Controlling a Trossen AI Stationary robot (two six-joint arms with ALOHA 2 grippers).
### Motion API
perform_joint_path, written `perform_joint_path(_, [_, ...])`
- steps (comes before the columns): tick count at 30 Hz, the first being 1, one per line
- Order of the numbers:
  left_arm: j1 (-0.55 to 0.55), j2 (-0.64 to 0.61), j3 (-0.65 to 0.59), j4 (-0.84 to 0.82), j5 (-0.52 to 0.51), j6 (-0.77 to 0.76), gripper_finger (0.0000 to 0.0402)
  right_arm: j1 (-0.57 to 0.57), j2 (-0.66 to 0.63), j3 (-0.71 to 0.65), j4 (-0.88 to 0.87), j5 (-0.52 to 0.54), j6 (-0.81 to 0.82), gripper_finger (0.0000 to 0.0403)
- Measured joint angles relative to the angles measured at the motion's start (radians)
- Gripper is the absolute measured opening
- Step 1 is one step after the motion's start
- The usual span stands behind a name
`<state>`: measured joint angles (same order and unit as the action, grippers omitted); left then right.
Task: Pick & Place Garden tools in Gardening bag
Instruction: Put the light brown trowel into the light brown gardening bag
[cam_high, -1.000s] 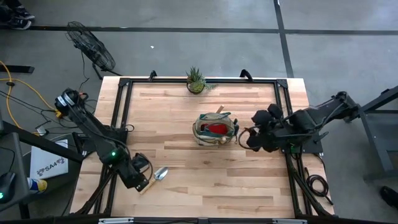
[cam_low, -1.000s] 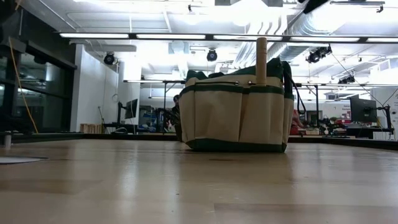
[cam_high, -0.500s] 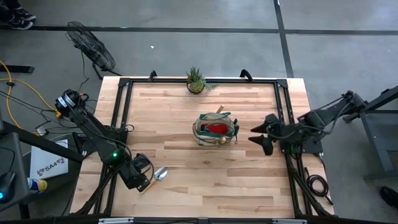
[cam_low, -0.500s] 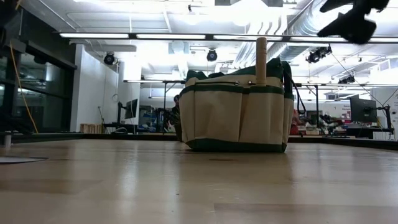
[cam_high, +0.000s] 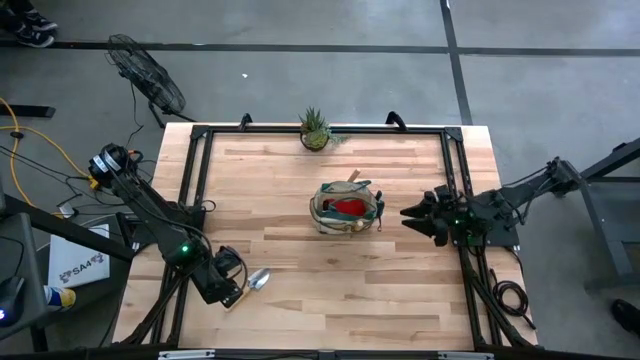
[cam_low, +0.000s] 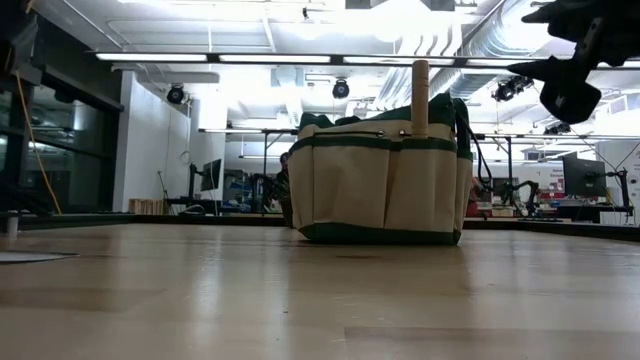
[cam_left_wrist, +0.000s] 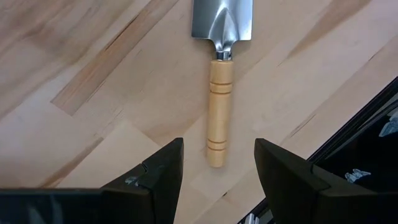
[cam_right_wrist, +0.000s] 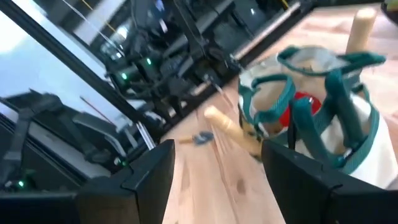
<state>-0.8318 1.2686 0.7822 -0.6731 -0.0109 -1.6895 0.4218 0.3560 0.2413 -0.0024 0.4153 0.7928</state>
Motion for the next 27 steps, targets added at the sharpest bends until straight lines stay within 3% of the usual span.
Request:
perform_joint_path(4, [0.000,0.000,0.000,0.000,0.000,-0.021,0.0191,-0.047,-0.075,-0.033,0.011,-0.024,-0.035,0.0232])
perform_joint_path(16, [0.000,0.000,0.000,0.000,0.000,-0.052,0.0191,-0.232,-0.284,-0.099,-0.062,-0.236,-0.055,0.0232])
perform_joint_path(27, [0.000,0.000,0.000,0.000,-0.001,-0.070,0.0191,-0.274,-0.355,-0.169,-0.048,-0.299,-0.030,0.0232])
